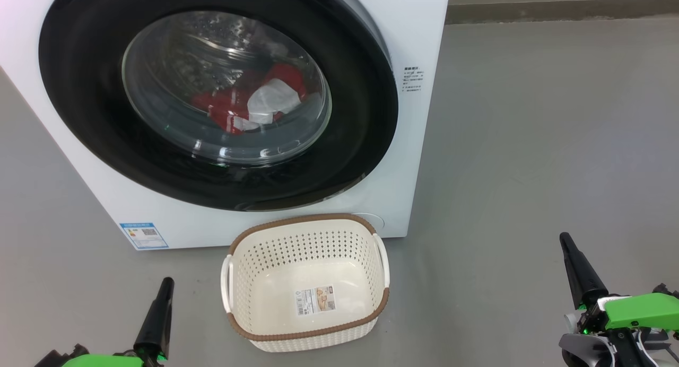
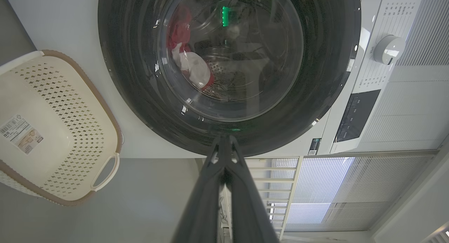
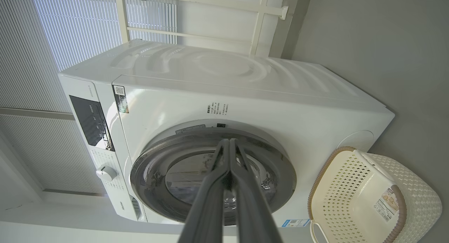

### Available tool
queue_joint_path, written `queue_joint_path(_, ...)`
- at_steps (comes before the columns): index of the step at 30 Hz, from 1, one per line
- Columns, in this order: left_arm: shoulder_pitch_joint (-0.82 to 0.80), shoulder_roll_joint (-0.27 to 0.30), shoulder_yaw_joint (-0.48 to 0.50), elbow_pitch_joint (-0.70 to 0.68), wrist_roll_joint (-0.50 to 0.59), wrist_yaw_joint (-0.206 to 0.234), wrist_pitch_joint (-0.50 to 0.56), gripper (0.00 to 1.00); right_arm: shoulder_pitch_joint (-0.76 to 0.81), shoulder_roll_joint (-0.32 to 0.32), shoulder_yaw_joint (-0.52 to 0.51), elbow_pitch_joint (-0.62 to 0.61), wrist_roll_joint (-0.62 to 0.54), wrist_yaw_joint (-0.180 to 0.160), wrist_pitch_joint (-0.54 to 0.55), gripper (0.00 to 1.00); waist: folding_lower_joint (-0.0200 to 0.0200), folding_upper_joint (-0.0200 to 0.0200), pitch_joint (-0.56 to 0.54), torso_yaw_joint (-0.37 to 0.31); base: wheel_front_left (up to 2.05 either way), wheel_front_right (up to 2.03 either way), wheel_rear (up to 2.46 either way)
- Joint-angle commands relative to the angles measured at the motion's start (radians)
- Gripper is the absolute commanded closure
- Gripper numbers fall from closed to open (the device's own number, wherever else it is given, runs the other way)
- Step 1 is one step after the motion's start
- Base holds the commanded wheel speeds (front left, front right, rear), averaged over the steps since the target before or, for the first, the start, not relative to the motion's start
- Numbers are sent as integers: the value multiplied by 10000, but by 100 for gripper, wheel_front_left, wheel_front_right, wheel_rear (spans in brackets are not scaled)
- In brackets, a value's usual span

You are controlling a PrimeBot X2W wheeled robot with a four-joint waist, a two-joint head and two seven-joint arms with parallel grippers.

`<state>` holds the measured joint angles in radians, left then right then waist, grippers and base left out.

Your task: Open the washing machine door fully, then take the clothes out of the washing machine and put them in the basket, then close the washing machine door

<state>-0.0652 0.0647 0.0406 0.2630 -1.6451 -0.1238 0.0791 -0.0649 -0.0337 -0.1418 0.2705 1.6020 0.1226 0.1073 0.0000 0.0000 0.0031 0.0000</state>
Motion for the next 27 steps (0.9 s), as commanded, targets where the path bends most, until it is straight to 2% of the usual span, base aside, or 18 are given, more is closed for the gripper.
queue_joint_path(1,-397,107,384,-198,75,-69,62,100,-431,-166,269,-258,57,81,68,100,0,0,0,0,0,0,0)
queue_joint_path(27,-405,38,481,-192,157,-69,140,100,-431,-166,273,-257,61,81,65,100,0,0,0,0,0,0,0)
